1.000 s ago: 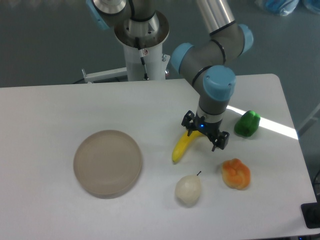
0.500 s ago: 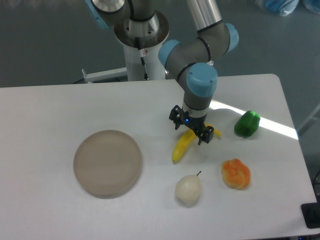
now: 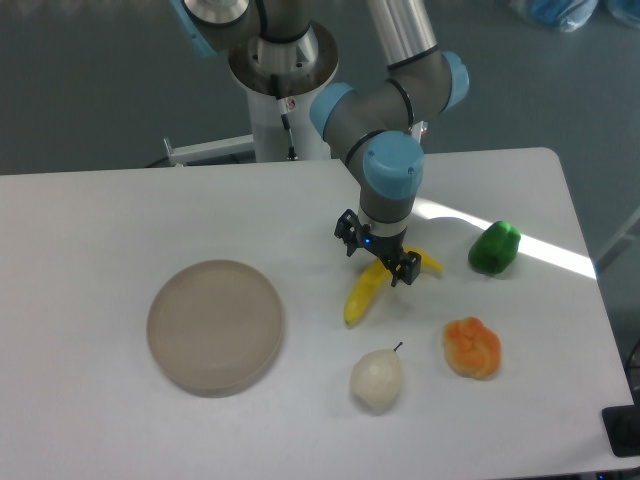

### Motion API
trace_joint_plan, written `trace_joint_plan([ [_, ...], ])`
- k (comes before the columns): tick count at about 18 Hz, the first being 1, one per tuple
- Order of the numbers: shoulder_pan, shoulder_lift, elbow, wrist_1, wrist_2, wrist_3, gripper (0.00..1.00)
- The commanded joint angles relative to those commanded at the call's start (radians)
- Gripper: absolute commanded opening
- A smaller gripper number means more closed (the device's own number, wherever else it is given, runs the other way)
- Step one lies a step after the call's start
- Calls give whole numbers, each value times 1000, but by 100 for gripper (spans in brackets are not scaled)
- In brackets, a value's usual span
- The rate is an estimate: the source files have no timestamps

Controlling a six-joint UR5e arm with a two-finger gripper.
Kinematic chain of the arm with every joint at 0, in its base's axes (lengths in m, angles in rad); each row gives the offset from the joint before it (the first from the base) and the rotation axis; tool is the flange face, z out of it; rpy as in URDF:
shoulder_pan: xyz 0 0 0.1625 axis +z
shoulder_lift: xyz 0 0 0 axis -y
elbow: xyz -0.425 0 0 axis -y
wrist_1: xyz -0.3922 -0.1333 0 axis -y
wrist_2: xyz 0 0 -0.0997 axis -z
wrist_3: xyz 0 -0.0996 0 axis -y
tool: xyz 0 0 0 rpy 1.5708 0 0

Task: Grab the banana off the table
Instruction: 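Lower the open gripper onto the banana and close on it, then raise the gripper holding the banana up off the table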

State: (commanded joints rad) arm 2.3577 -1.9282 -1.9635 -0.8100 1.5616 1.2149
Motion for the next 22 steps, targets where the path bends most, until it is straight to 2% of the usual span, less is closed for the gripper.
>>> trace_joint_plan([
  [7, 0, 0, -15, 0, 0, -6, 100],
  [8, 0, 0, -17, 0, 2, -8, 90],
  [10, 0, 0, -15, -2, 0, -6, 50],
  [11, 0, 0, -15, 0, 0, -6, 40],
  [14, 2, -2, -14, -2, 0, -2, 33],
  [22, 8, 8, 9, -2, 0, 5, 27],
])
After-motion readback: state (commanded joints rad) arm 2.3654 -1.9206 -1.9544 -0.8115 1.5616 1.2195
